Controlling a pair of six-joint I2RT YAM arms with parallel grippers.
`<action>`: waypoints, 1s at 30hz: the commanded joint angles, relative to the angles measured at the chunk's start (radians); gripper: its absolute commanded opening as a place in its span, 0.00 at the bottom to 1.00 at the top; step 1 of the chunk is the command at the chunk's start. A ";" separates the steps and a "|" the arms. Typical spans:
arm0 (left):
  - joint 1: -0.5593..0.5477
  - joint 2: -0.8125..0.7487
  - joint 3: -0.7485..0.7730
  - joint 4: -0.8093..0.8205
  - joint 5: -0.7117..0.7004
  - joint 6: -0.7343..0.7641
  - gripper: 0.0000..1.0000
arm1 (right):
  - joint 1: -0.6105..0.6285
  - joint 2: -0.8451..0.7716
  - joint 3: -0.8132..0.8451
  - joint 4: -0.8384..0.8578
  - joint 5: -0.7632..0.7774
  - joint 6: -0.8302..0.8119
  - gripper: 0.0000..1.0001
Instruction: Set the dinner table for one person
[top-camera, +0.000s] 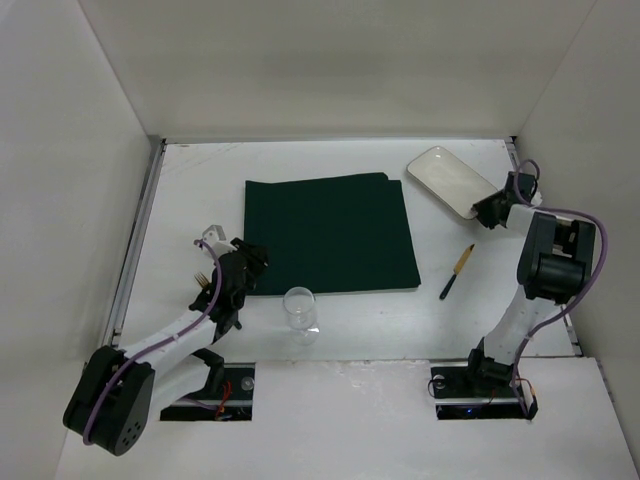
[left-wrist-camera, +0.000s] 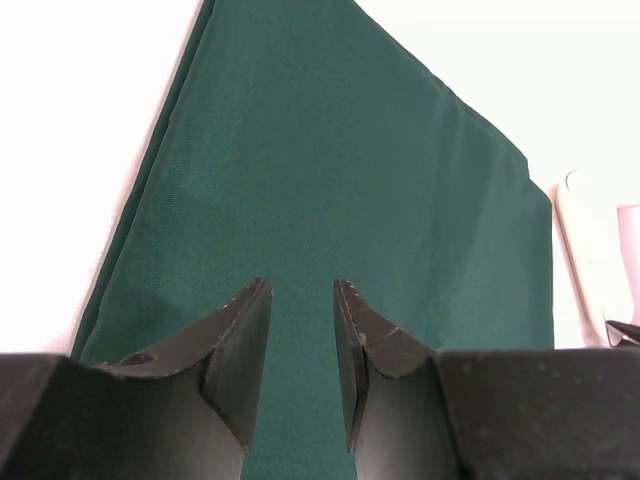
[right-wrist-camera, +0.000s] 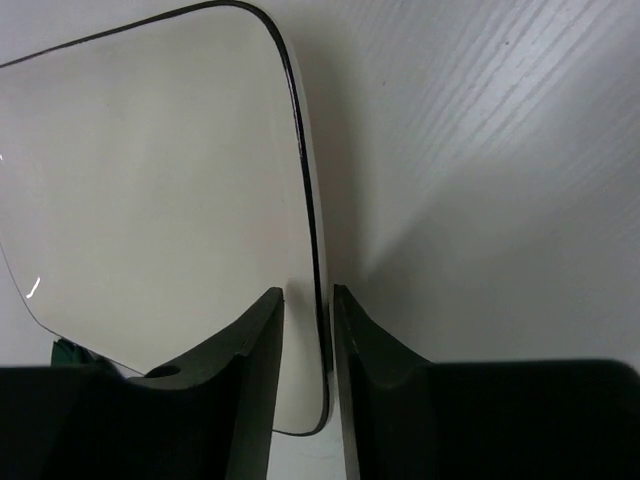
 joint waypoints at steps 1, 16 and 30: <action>0.007 0.003 0.009 0.050 -0.007 -0.005 0.29 | 0.017 0.037 0.049 0.049 -0.046 0.027 0.38; 0.009 0.037 0.013 0.068 -0.007 -0.007 0.29 | 0.012 -0.163 -0.143 0.354 -0.023 0.092 0.04; 0.005 0.066 0.022 0.080 0.003 -0.007 0.29 | 0.061 -0.371 -0.221 0.566 -0.291 0.170 0.03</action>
